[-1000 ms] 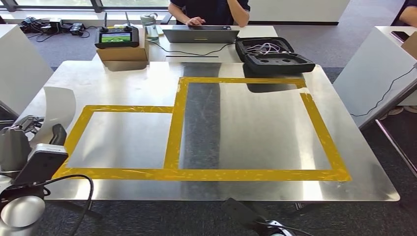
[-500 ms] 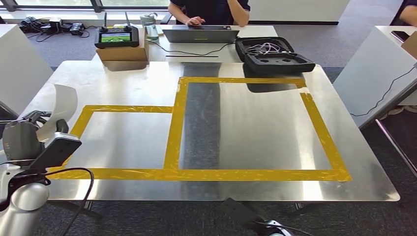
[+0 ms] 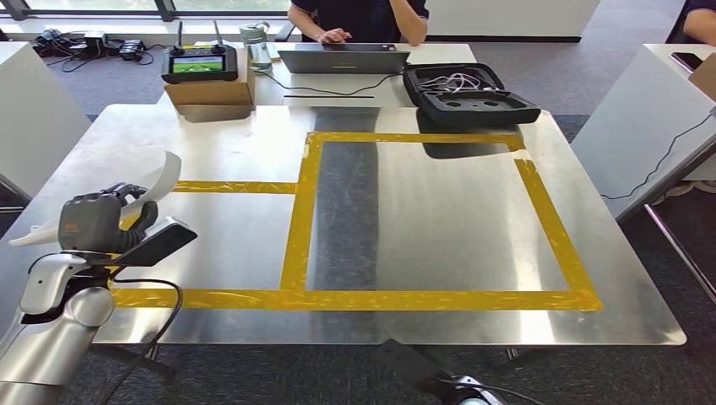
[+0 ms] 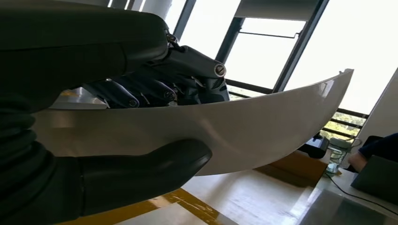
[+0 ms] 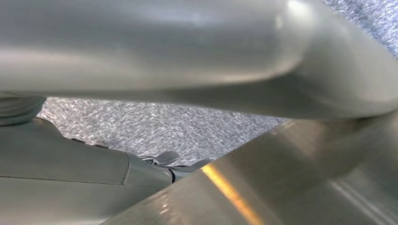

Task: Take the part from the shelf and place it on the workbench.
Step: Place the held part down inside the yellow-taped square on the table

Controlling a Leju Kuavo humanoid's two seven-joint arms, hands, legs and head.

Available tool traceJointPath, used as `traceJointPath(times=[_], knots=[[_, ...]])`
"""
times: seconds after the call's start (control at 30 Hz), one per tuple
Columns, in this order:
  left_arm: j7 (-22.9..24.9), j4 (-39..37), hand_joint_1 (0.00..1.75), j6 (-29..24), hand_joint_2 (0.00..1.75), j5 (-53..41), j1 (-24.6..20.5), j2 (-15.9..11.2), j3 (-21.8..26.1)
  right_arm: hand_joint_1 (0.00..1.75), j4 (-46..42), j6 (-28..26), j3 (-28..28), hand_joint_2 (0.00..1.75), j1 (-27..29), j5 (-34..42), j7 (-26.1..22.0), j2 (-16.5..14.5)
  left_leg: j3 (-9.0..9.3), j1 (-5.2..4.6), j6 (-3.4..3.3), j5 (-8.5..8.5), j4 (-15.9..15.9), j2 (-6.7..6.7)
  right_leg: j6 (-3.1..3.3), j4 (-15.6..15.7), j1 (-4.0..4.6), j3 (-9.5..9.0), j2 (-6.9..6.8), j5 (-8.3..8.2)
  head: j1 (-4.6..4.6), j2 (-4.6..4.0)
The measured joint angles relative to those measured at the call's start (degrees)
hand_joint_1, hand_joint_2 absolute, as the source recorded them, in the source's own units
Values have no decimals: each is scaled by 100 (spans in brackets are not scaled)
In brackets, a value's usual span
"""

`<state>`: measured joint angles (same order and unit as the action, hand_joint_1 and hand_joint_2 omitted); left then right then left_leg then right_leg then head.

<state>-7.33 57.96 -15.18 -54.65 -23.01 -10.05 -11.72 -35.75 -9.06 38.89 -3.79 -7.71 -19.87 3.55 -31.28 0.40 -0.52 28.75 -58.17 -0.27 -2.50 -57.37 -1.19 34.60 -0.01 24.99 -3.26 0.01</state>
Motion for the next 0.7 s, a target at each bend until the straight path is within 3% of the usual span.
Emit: traceJointPath(times=[0.7], knots=[[-684, -1680, 175, 114, 175, 113, -520, -10, -610, 0, 138, 217, 142, 0, -176, -98, -97, -1, -3, 0, 0, 0, 0, 2, 1, -3, 0, 6, 2, 1, 0, 1]])
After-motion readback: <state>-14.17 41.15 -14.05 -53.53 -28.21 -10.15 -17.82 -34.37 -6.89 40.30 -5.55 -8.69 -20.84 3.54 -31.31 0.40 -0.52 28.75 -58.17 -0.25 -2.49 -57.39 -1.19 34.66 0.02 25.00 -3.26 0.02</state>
